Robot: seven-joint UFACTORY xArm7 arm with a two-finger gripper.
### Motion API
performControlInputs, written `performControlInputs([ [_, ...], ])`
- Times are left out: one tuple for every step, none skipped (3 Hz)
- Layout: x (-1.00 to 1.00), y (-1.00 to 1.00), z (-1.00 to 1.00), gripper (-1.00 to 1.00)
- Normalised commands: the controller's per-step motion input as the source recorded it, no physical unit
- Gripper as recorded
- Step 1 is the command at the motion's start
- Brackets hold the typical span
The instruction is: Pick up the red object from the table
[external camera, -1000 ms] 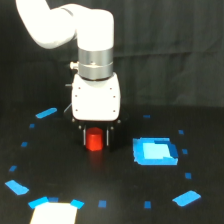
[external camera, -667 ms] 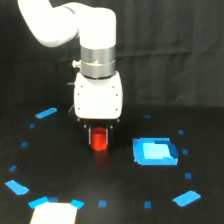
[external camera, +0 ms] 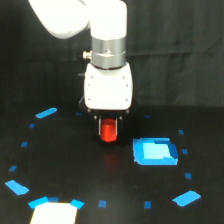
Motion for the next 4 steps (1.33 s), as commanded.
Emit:
performControlInputs([
  [-0.33, 0.88, 1.00, -1.00],
  [-0.45, 0.63, 0.95, -0.86],
  [-0.38, 0.53, 0.94, -0.27],
  [-0.01, 0.37, 1.00, -0.53],
])
